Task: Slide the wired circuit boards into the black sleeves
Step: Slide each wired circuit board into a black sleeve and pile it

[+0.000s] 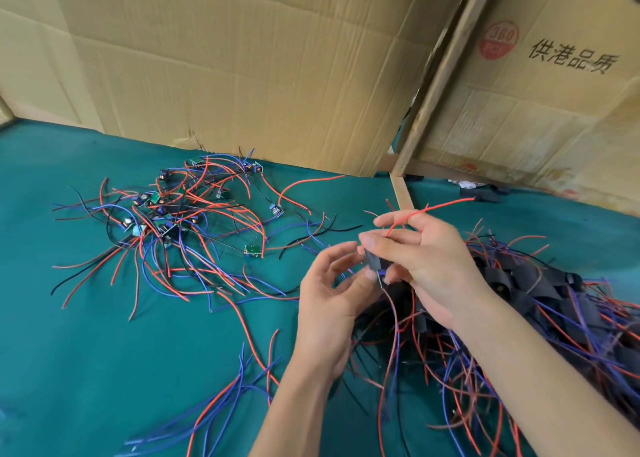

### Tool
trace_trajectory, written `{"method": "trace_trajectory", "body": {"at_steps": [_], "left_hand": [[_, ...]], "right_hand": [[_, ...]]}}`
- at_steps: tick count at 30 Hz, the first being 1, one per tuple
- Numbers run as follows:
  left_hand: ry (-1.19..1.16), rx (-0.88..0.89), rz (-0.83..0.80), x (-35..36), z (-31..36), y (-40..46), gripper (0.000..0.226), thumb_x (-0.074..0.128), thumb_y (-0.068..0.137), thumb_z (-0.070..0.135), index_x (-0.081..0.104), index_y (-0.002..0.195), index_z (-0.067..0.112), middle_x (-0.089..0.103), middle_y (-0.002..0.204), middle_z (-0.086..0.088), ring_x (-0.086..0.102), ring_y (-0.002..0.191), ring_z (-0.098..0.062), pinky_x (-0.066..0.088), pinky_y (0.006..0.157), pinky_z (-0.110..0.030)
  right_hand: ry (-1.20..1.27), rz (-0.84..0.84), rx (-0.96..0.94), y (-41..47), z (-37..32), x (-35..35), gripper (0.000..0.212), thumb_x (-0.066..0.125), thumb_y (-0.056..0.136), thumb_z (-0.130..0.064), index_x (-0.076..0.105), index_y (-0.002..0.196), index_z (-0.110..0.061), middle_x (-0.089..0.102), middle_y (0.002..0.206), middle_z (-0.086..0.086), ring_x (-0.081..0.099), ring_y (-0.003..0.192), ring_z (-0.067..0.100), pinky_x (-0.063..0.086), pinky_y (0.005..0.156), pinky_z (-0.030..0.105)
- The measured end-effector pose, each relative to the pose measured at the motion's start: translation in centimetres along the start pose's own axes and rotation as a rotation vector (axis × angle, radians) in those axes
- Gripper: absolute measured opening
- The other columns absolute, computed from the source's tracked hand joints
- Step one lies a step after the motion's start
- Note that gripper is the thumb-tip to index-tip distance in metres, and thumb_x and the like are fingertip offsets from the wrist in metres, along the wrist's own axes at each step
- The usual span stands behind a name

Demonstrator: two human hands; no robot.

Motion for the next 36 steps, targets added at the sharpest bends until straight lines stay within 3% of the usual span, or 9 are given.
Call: {"method": "trace_trajectory", "body": {"at_steps": [3,7,10,14,22,27,29,33,36], "left_hand": [[0.129,-0.049,-0.039,0.5,-0.4,-0.2,0.004,0.061,0.098,0.007,0.065,0.098,0.005,0.069,0.087,-0.015,0.071,0.074,-0.024,0.059,0.066,-0.03],[0.055,-0.099,-0.057,0.4,-0.5,-0.2,0.007,0.062,0.096,0.007,0.064,0.092,0.002,0.067,0.072,-0.01,0.066,0.062,-0.019,0.058,0.065,-0.026],[-0.077,-0.141,-0.076,0.3,-0.4,-0.1,0.01,0.07,0.085,-0.006,0.069,0.092,0.001,0.067,0.076,-0.012,0.069,0.068,-0.02,0.06,0.069,-0.027],[-0.183,-0.164,-0.105,0.4,-0.1,0.0,0.024,0.077,0.072,-0.006,0.072,0.094,0.003,0.071,0.083,-0.013,0.07,0.073,-0.02,0.059,0.071,-0.027],[-0.248,-0.159,-0.121,0.6,-0.1,-0.1,0.025,0.076,0.069,-0.009,0.076,0.086,0.009,0.068,0.081,-0.007,0.07,0.081,-0.019,0.058,0.071,-0.023],[-0.333,-0.282,-0.152,1.2,-0.9,-0.7,0.022,0.074,0.075,-0.003,0.073,0.094,0.009,0.068,0.088,-0.018,0.071,0.067,-0.016,0.057,0.06,-0.023],[-0.321,-0.28,-0.158,1.3,-1.0,-0.7,0.026,0.075,0.075,-0.003,0.07,0.1,0.006,0.067,0.087,-0.017,0.069,0.066,-0.016,0.057,0.062,-0.023],[-0.312,-0.216,-0.113,0.8,-0.8,-0.3,0.019,0.068,0.077,-0.003,0.075,0.09,0.01,0.067,0.08,-0.008,0.066,0.065,-0.013,0.058,0.068,-0.022],[-0.277,-0.18,-0.148,0.7,-0.8,-0.1,0.03,0.072,0.075,-0.011,0.076,0.099,0.007,0.066,0.093,-0.008,0.066,0.075,-0.012,0.057,0.07,-0.021]], "right_hand": [[0.06,0.031,-0.017,-0.2,-0.3,-0.1,0.032,0.081,0.081,-0.004,0.062,0.107,-0.005,0.078,0.093,0.016,0.074,0.083,0.023,0.05,0.049,0.021],[0.006,0.054,-0.061,-0.3,-0.8,-0.1,0.03,0.082,0.082,-0.004,0.062,0.104,-0.007,0.079,0.091,0.013,0.071,0.081,0.027,0.048,0.046,0.022],[-0.051,0.071,-0.093,-0.4,-1.3,-0.5,0.029,0.082,0.082,-0.005,0.062,0.103,-0.005,0.079,0.088,0.011,0.066,0.076,0.033,0.046,0.043,0.022],[-0.037,0.078,-0.123,-0.8,-1.8,-0.5,0.029,0.083,0.081,-0.007,0.063,0.103,-0.004,0.078,0.086,0.012,0.066,0.074,0.031,0.047,0.045,0.022],[0.093,0.069,-0.253,-2.7,-2.4,0.2,0.026,0.081,0.082,-0.006,0.064,0.101,-0.007,0.078,0.094,0.014,0.074,0.079,0.023,0.053,0.051,0.023],[0.114,0.06,-0.27,-3.1,-1.9,0.4,0.029,0.082,0.08,-0.006,0.064,0.101,-0.012,0.077,0.098,0.014,0.073,0.084,0.024,0.053,0.055,0.025],[0.069,0.062,-0.259,-3.4,-1.6,0.4,0.029,0.082,0.078,-0.009,0.065,0.102,-0.011,0.078,0.096,0.011,0.072,0.077,0.016,0.052,0.055,0.022],[-0.032,0.156,-0.215,-3.5,-1.2,-0.5,0.023,0.085,0.081,-0.018,0.069,0.096,-0.016,0.079,0.09,0.001,0.063,0.059,0.003,0.039,0.041,0.017],[-0.101,0.17,-0.218,-3.4,-0.8,-0.6,0.008,0.084,0.083,-0.014,0.076,0.086,-0.014,0.077,0.094,-0.003,0.062,0.056,0.003,0.039,0.043,0.013]]}}
Point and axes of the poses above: each hand's wrist, its own y-axis towards the middle knuckle, its own x-axis out of the palm, z = x × y, the point moved 7 cm from there along y, towards the middle knuckle
